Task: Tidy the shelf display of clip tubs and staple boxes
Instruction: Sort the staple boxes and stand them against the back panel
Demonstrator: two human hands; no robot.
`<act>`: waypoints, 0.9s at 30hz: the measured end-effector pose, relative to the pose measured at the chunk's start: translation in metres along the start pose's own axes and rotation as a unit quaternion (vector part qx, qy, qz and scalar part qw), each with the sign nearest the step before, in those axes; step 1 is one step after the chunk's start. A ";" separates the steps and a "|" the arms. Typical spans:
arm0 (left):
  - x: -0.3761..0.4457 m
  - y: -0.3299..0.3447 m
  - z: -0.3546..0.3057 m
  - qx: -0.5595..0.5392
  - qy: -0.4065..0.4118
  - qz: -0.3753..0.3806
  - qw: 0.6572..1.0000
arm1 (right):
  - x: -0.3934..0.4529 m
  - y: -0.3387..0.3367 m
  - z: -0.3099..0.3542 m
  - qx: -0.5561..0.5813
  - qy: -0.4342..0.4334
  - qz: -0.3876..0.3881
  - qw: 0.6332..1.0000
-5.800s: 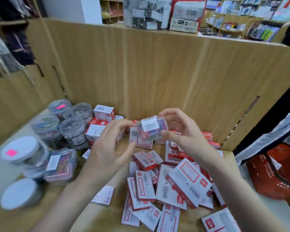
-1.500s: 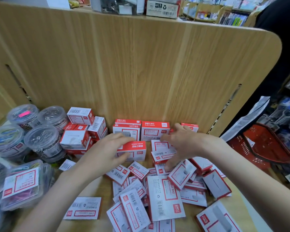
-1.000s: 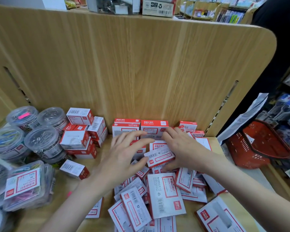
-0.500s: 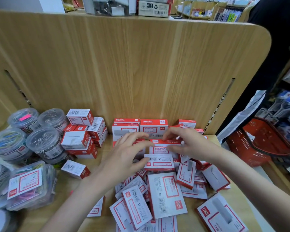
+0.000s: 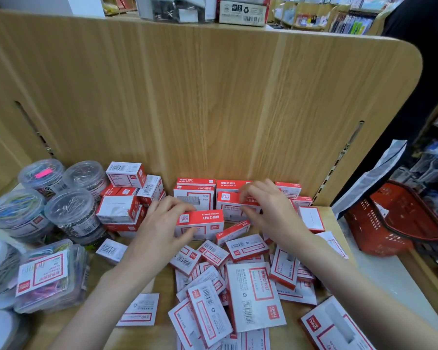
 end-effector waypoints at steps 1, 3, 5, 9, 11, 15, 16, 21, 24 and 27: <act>0.000 0.000 0.000 0.000 0.001 0.001 1.000 | -0.001 -0.002 -0.001 -0.011 -0.007 -0.010 1.000; 0.002 -0.001 0.000 -0.004 0.004 -0.001 1.000 | -0.005 -0.013 -0.002 -0.007 -0.007 -0.042 0.999; 0.004 0.000 -0.001 -0.011 0.005 -0.004 1.000 | -0.012 -0.027 -0.002 0.020 -0.009 -0.063 0.998; 0.013 0.009 -0.002 -0.009 0.014 -0.019 1.000 | -0.028 -0.016 0.010 -0.004 -0.042 0.132 0.990; 0.015 0.012 -0.002 -0.003 0.015 -0.027 1.000 | -0.033 -0.001 0.013 -0.058 -0.044 0.230 0.970; 0.016 0.013 -0.001 0.002 0.028 -0.033 0.999 | -0.025 0.006 0.017 -0.156 -0.040 0.272 0.949; 0.016 0.013 -0.001 0.005 0.029 -0.032 0.999 | -0.022 0.007 0.017 -0.168 -0.037 0.286 0.943; 0.016 0.010 -0.001 0.016 0.018 -0.024 0.999 | -0.021 0.005 0.015 -0.159 -0.006 0.322 0.933; 0.015 0.011 -0.004 0.010 0.003 -0.018 1.000 | -0.025 0.002 0.016 -0.162 -0.019 0.248 0.955; 0.012 0.012 -0.003 0.017 0.000 -0.014 1.000 | -0.029 0.002 0.015 -0.128 -0.011 0.213 0.969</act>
Point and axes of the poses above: each hand's wrist, its own x-axis towards the middle knuckle, its own y-axis out of the palm, z = x × y, the point moved 3 cm from there along x, towards the middle knuckle, and after that the axes turned 8 degrees about z, right-handed, at the moved point
